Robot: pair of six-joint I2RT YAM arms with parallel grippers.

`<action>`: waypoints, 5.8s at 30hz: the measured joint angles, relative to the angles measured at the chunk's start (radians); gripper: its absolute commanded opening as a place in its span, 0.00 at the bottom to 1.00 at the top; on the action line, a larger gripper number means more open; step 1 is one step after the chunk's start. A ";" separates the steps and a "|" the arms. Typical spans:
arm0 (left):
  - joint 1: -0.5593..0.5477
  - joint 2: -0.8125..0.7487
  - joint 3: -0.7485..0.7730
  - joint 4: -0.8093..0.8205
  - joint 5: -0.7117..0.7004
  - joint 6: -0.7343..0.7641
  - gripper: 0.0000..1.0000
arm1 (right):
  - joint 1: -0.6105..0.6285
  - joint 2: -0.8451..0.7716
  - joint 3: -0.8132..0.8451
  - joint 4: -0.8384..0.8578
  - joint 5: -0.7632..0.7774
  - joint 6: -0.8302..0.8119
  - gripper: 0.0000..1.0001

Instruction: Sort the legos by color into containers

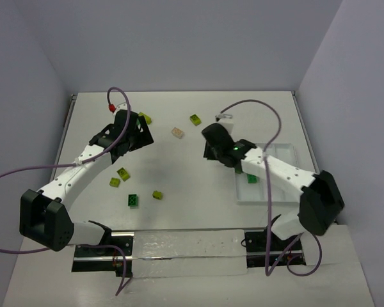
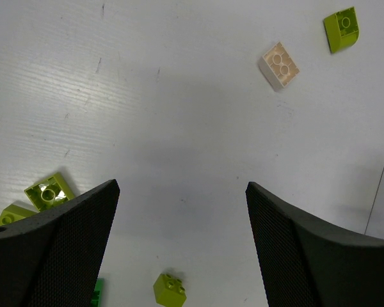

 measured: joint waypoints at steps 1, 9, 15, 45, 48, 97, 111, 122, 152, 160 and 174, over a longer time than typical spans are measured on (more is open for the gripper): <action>0.000 0.000 0.000 0.000 0.000 0.001 0.88 | -0.044 -0.055 -0.022 0.008 0.005 -0.003 0.25; 0.000 0.014 0.000 0.008 0.019 0.001 0.89 | -0.332 -0.272 -0.245 -0.008 0.028 -0.037 0.27; 0.000 0.026 0.000 0.008 0.030 0.001 0.89 | -0.401 -0.263 -0.299 -0.001 0.002 -0.055 0.33; 0.196 0.544 0.469 -0.002 0.013 0.001 0.82 | -0.417 -0.312 -0.242 0.015 -0.055 -0.118 0.82; 0.230 0.653 0.551 -0.018 0.031 -0.011 0.80 | -0.417 -0.314 -0.232 0.011 -0.057 -0.125 0.82; 0.303 0.924 0.711 -0.007 0.045 -0.032 0.04 | -0.417 -0.254 -0.210 -0.002 -0.084 -0.146 0.82; 0.200 0.721 0.557 -0.054 0.053 0.083 0.00 | -0.417 -0.307 -0.210 -0.025 -0.073 -0.146 0.82; -0.291 0.478 0.483 -0.026 0.228 0.150 0.00 | -0.423 -0.478 -0.200 -0.098 0.000 -0.122 0.82; -0.496 0.805 0.615 0.212 0.607 -0.037 0.08 | -0.432 -0.598 -0.163 -0.161 0.060 -0.094 0.82; -0.499 0.843 0.643 0.254 0.689 -0.085 0.74 | -0.432 -0.599 -0.163 -0.166 0.061 -0.094 0.82; -0.501 0.676 0.477 0.184 0.578 -0.020 0.83 | -0.432 -0.614 -0.163 -0.169 0.056 -0.094 0.82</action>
